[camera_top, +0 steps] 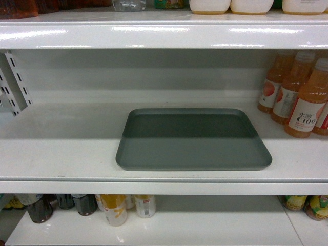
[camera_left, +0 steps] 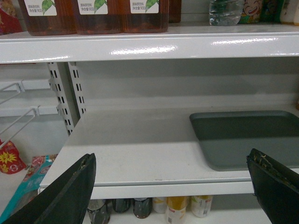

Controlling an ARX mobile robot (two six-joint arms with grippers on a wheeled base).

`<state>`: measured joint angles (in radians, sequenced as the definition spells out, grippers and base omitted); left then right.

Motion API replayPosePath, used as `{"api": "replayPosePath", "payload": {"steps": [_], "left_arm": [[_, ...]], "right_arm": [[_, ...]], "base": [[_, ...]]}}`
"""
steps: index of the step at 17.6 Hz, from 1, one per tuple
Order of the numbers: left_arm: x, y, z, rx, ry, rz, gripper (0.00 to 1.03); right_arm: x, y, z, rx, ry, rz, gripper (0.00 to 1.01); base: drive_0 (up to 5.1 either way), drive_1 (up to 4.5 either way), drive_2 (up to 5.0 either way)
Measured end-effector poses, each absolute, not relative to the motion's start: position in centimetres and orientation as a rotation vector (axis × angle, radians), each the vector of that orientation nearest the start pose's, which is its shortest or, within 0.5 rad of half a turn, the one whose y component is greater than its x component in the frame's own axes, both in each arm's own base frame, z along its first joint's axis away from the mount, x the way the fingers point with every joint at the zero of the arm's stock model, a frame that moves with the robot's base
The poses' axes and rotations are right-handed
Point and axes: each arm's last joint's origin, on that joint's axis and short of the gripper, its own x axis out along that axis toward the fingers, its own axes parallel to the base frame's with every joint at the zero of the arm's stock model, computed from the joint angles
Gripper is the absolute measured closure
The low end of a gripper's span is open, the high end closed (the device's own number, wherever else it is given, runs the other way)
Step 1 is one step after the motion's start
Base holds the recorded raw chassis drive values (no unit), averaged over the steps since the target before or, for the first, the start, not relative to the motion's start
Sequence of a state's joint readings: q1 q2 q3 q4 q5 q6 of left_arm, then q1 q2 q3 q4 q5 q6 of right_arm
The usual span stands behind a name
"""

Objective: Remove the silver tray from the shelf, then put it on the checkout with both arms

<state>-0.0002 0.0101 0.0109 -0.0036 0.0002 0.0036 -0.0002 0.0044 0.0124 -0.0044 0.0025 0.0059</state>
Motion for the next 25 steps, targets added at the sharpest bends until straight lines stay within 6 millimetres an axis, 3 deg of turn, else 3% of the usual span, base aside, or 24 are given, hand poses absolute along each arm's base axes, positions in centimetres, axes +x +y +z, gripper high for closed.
{"api": "replayPosePath", "payload": {"steps": [25], "left_arm": [[9.77, 0.00, 16.61, 0.004, 0.003, 0.000, 0.05]], "right_arm": [[9.72, -0.01, 16.70, 0.006, -0.004, -0.003, 0.03]], "base": [[0.0, 0.00, 0.0]]}}
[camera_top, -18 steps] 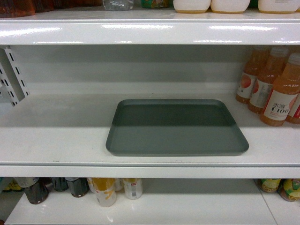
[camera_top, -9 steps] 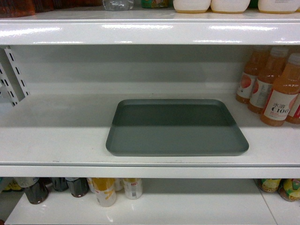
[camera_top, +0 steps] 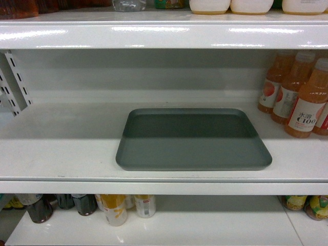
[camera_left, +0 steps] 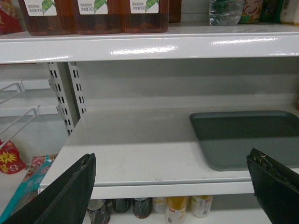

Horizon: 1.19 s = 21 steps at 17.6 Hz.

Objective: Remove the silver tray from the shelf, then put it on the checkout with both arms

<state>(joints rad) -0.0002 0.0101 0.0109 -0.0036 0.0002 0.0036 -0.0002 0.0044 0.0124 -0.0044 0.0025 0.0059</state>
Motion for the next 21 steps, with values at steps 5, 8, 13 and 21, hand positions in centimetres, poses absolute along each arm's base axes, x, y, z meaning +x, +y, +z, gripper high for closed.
{"api": "replayPosePath", "payload": {"steps": [5, 8, 13, 21], "left_arm": [[9.77, 0.00, 16.61, 0.004, 0.003, 0.000, 0.05], [9.77, 0.00, 16.61, 0.004, 0.003, 0.000, 0.05], [9.77, 0.00, 16.61, 0.004, 0.003, 0.000, 0.05], [9.77, 0.00, 16.61, 0.004, 0.003, 0.000, 0.05]], "right_arm": [[9.72, -0.01, 16.70, 0.006, -0.004, -0.003, 0.03], [9.72, -0.01, 16.70, 0.006, -0.004, -0.003, 0.03], [9.72, -0.01, 16.70, 0.006, -0.004, -0.003, 0.03], [9.72, -0.01, 16.70, 0.006, -0.004, -0.003, 0.03]], "base": [[0.0, 0.00, 0.0], [0.0, 0.00, 0.0], [0.0, 0.00, 0.0], [0.0, 0.00, 0.0]]}}
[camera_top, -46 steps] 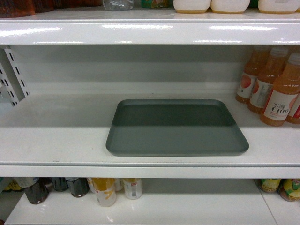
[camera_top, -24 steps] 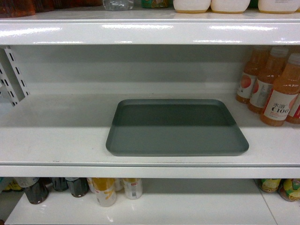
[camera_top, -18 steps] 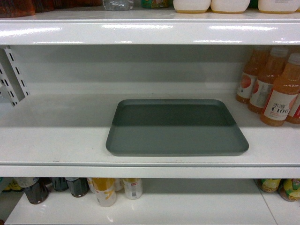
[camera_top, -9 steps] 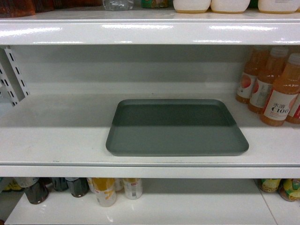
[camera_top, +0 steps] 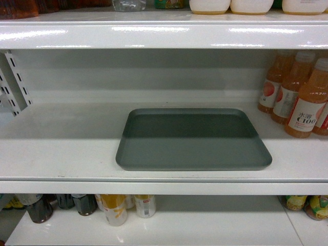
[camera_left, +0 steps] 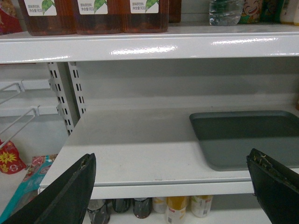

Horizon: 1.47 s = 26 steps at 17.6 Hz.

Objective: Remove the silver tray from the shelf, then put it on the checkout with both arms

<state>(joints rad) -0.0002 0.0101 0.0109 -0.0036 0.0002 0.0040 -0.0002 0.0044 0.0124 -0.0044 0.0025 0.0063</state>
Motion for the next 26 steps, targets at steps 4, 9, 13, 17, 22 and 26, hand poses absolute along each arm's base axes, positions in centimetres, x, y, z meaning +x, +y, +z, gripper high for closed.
{"api": "replayPosePath", "payload": {"steps": [4, 9, 13, 17, 22, 26], "left_arm": [[9.8, 0.0, 16.6, 0.004, 0.003, 0.000, 0.05], [9.8, 0.0, 16.6, 0.004, 0.003, 0.000, 0.05], [9.8, 0.0, 16.6, 0.004, 0.003, 0.000, 0.05], [10.9, -1.1, 16.9, -0.015, 0.374, 0.045, 0.05], [24.4, -7.1, 13.1, -0.058, 0.600, -0.126, 0.05], [29.8, -7.3, 10.8, -0.070, 0.648, -0.080, 0.05]], "right_arm": [[9.7, 0.0, 16.7, 0.006, -0.004, -0.003, 0.03], [9.7, 0.0, 16.7, 0.006, -0.004, -0.003, 0.03], [9.7, 0.0, 16.7, 0.006, -0.004, -0.003, 0.03], [10.9, 0.3, 16.1, 0.036, 0.337, 0.089, 0.03], [22.0, 3.0, 14.0, 0.289, 0.589, 0.296, 0.03], [27.7, 4.6, 11.5, 0.334, 0.644, 0.258, 0.03]], "base": [[0.0, 0.00, 0.0], [0.0, 0.00, 0.0], [0.0, 0.00, 0.0], [0.0, 0.00, 0.0], [0.0, 0.00, 0.0], [0.0, 0.00, 0.0]]}}
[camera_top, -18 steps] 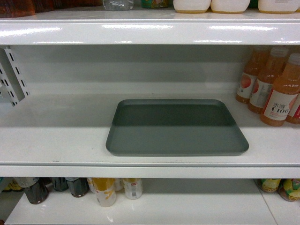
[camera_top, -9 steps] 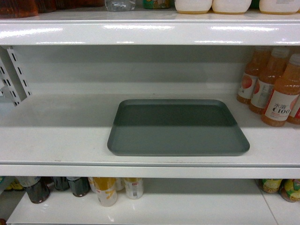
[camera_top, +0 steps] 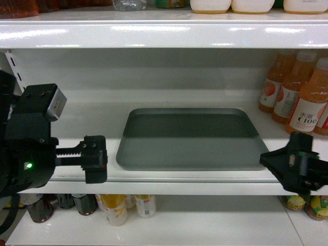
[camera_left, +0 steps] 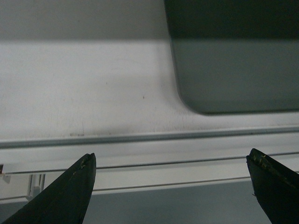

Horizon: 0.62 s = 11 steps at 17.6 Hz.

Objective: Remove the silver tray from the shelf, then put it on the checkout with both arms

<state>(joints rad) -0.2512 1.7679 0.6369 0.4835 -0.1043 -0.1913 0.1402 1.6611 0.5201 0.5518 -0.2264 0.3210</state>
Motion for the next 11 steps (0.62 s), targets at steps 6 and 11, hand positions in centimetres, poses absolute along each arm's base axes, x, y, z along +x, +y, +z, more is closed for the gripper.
{"api": "replayPosePath", "payload": {"steps": [6, 11], "left_arm": [[35.0, -8.7, 8.8, -0.060, 0.705, -0.071, 0.05], [39.0, -10.5, 7.3, -0.028, 0.734, -0.090, 0.05]], "right_arm": [[33.7, 4.5, 9.2, 0.318, 0.677, 0.122, 0.03], [39.1, 4.4, 7.9, 0.293, 0.689, 0.036, 0.03]], "base": [[0.0, 0.00, 0.0], [0.0, 0.00, 0.0]]}}
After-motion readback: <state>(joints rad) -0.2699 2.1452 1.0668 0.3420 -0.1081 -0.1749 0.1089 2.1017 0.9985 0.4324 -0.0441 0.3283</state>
